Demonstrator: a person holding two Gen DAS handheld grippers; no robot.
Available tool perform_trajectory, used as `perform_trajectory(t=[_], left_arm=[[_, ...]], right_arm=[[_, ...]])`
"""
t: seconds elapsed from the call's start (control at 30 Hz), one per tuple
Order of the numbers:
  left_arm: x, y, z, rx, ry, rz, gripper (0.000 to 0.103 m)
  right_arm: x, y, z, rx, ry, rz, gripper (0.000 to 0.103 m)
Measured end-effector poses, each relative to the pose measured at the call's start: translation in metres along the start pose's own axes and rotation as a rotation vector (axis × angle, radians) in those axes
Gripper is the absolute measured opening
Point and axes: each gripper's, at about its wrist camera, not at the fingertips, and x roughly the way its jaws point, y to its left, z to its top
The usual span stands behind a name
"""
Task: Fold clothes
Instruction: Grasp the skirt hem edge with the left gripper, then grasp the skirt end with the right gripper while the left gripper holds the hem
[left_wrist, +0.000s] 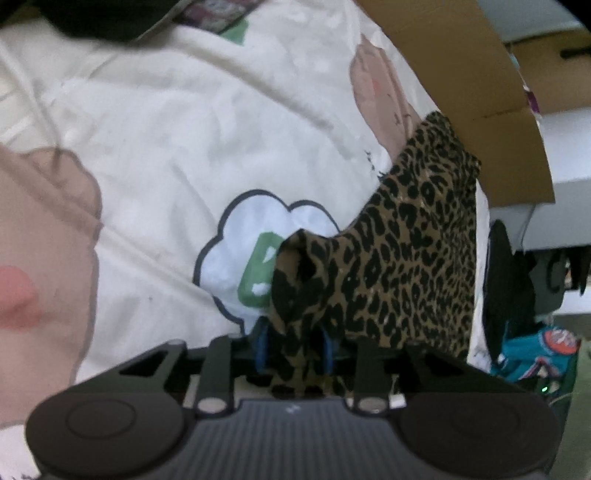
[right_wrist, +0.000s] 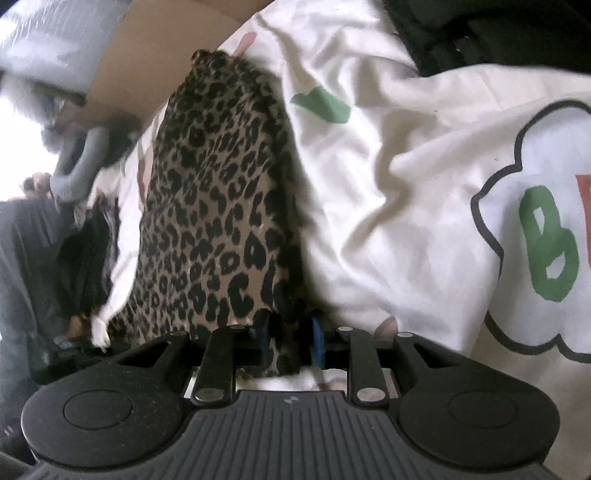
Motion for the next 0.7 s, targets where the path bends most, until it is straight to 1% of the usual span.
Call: perform_trajectory(t=[0.07,0.1,0.13,0.17,0.2,0.3,0.43,0.53,0.7], left_arm=[[-0.001,-0.002,0.0,0.011,0.005,0.008,0.029],[-0.001,-0.002,0.0,0.017,0.007,0.013,0.024],[-0.001,-0.003,0.0,0.023,0.009,0.017,0.014],[-0.002,-0.004,0.001,0.029,0.012,0.021,0.013],[-0.002,-0.005,0.001,0.034,0.014,0.025,0.012],[-0.005,-0.007,0.002,0.051,0.013,0.041,0.011],[-0.006,-0.006,0.005,0.049,0.021,0.046,0.011],[-0.002,-0.006,0.005,0.049,0.025,0.054,0.011],[-0.002,-0.004,0.005,0.034,0.025,0.046,0.011]], right_arm=[[0.002,-0.007,0.002,0.035,-0.007,0.028,0.03],[0.003,-0.01,0.003,0.052,-0.008,0.043,0.03],[0.005,-0.013,0.004,0.075,-0.007,0.06,0.03],[0.007,-0.016,0.005,0.098,-0.005,0.078,0.03],[0.009,-0.018,0.006,0.114,-0.003,0.092,0.03],[0.013,-0.017,0.01,0.098,0.02,0.113,0.031],[0.015,-0.016,0.014,0.085,0.05,0.159,0.029],[0.019,-0.021,0.015,0.089,0.065,0.165,0.03],[0.027,-0.032,0.014,0.16,0.089,0.231,0.03]])
